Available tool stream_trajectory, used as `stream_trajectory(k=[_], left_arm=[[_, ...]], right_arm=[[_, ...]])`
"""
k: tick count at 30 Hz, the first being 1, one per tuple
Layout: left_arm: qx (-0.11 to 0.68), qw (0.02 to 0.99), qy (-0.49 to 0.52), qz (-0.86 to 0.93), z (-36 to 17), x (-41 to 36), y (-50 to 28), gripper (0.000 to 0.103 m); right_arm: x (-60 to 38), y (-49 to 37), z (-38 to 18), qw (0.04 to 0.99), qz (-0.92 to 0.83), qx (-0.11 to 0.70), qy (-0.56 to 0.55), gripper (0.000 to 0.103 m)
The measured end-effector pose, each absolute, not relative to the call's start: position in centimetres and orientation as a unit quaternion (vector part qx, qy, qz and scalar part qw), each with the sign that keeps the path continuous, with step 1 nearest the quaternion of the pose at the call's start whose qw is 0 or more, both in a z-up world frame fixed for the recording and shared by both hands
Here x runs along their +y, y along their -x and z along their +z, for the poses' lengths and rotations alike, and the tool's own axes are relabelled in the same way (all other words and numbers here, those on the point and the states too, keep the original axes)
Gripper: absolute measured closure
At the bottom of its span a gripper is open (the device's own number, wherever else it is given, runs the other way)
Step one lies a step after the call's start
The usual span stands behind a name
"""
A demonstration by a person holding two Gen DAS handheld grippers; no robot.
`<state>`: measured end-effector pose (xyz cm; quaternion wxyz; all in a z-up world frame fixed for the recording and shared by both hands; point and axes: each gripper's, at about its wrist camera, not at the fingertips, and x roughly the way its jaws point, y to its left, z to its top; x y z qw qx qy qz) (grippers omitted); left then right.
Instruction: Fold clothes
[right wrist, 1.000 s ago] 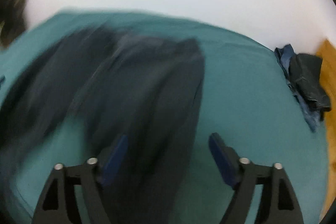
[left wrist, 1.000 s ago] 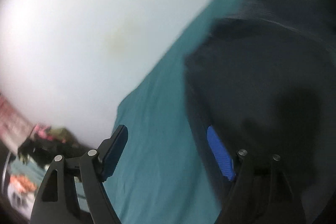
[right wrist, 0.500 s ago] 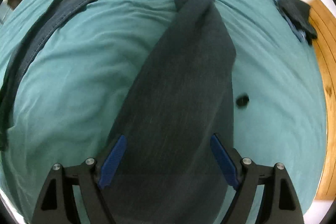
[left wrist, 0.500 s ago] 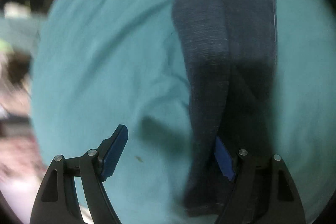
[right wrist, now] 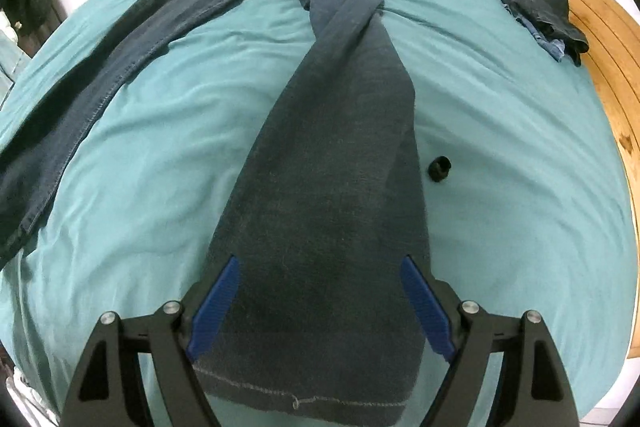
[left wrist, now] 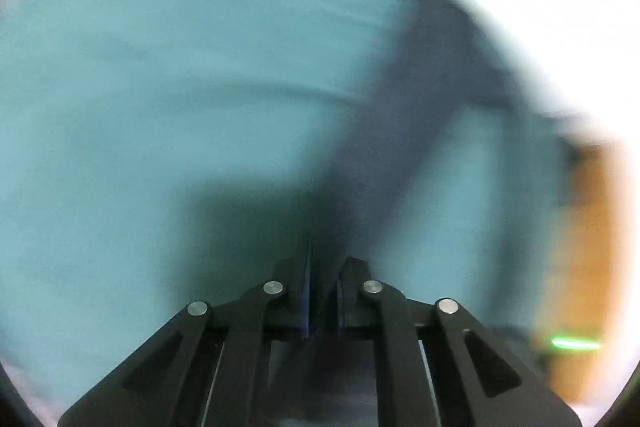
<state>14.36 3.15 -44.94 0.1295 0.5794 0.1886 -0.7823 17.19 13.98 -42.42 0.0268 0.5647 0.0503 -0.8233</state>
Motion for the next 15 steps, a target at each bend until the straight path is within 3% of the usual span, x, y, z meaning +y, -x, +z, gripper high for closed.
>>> stream_trajectory(k=[3,4,6,7,8,10,13,15], left_arm=[[-0.056,0.213,-0.582,-0.783,-45.3,6.2,-17.8,0.089],[-0.137,0.212,-0.572,-0.78,-45.4,8.2,-18.7,0.084],[-0.291,0.154,-0.537,-0.776,-45.9,14.3,-19.6,0.051],[-0.354,0.113,-0.516,-0.772,-47.0,18.2,-20.6,0.022],[-0.416,0.071,-0.491,-0.762,-48.0,22.2,-21.6,0.01],[-0.512,0.001,-0.445,-0.735,-50.1,29.1,-23.8,0.01],[-0.545,-0.004,-0.441,-0.713,-53.2,34.0,-25.5,0.01],[-0.55,0.026,-0.458,-0.698,-55.5,32.2,-22.8,0.01]], right_arm=[[14.3,-17.7,-41.6,0.031,-0.821,0.052,-0.568,0.022],[14.7,-18.5,-41.3,0.034,-0.82,0.053,-0.569,0.022],[15.0,-19.4,-41.3,0.036,-0.818,0.056,-0.571,0.022],[14.9,-19.6,-41.6,0.036,-0.817,0.059,-0.573,0.022],[14.8,-19.8,-42.0,0.035,-0.814,0.06,-0.577,0.022],[14.7,-20.0,-42.6,0.033,-0.809,0.06,-0.583,0.022],[14.4,-20.3,-43.2,0.036,-0.808,0.059,-0.585,0.022],[14.0,-20.7,-43.1,0.037,-0.816,0.086,-0.571,0.022]])
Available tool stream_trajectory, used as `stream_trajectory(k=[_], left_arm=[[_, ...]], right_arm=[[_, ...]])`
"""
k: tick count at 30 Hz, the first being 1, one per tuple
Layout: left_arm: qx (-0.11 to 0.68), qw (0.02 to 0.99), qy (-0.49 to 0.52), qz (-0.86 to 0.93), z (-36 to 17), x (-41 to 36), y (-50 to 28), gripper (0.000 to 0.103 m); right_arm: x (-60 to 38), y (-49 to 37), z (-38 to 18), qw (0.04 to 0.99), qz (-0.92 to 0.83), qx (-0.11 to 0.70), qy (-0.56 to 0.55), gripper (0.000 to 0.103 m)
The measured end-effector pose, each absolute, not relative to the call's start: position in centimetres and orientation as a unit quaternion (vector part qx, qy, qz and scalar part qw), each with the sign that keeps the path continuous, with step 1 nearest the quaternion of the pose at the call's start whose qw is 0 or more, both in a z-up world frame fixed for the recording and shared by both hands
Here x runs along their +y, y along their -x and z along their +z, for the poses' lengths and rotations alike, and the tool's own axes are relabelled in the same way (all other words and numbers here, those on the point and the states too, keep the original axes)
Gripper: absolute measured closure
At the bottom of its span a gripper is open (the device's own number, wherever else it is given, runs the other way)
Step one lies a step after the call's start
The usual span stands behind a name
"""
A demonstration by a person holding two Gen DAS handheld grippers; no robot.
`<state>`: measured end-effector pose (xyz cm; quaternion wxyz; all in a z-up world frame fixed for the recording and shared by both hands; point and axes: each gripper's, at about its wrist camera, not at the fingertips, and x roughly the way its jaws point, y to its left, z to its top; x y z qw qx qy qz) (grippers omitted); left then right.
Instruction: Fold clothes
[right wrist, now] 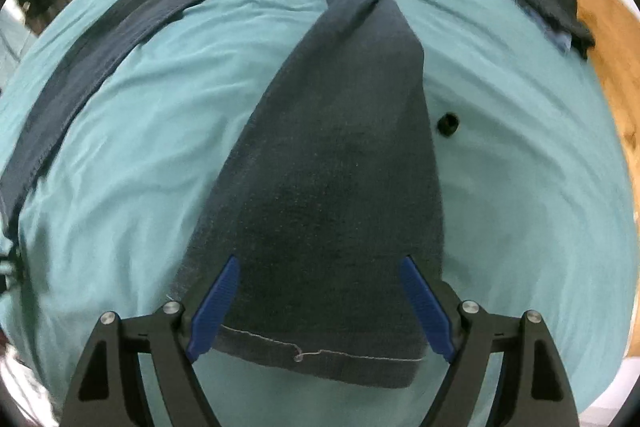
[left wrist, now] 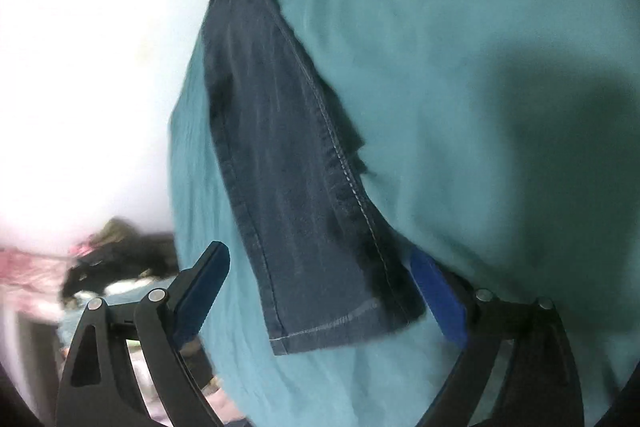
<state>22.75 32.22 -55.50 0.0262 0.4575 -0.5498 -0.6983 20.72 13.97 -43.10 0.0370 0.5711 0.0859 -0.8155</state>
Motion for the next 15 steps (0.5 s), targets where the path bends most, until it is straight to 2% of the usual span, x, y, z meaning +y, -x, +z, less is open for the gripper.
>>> stream_trajectory(k=[1,2,3,4,5,10,15], left_arm=[[-0.534,0.027,-0.472,-0.701,-56.0,31.9,-22.0,0.011],[-0.517,0.025,-0.481,-0.708,-55.9,32.2,-22.0,0.022],[-0.498,0.019,-0.491,-0.715,-55.8,32.5,-22.0,0.038],[-0.483,0.016,-0.503,-0.717,-55.5,32.8,-22.0,0.088],[-0.475,0.023,-0.514,-0.713,-55.0,33.0,-21.9,0.096],[-0.42,0.05,-0.518,-0.743,-50.2,34.8,-23.1,0.099],[-0.375,0.041,-0.491,-0.786,-41.3,42.8,-23.2,0.099]], right_arm=[[13.8,-21.0,-43.1,0.037,-0.817,0.099,-0.567,0.022],[13.7,-21.2,-43.1,0.037,-0.818,0.113,-0.563,0.022],[13.6,-21.4,-43.2,0.037,-0.819,0.125,-0.559,0.022],[13.7,-21.6,-43.2,0.038,-0.82,0.126,-0.557,0.022],[14.0,-21.8,-43.1,0.038,-0.821,0.12,-0.557,0.022],[15.5,-22.3,-42.6,0.035,-0.827,0.085,-0.555,0.022],[16.4,-23.0,-41.2,0.045,-0.841,0.076,-0.534,0.022]])
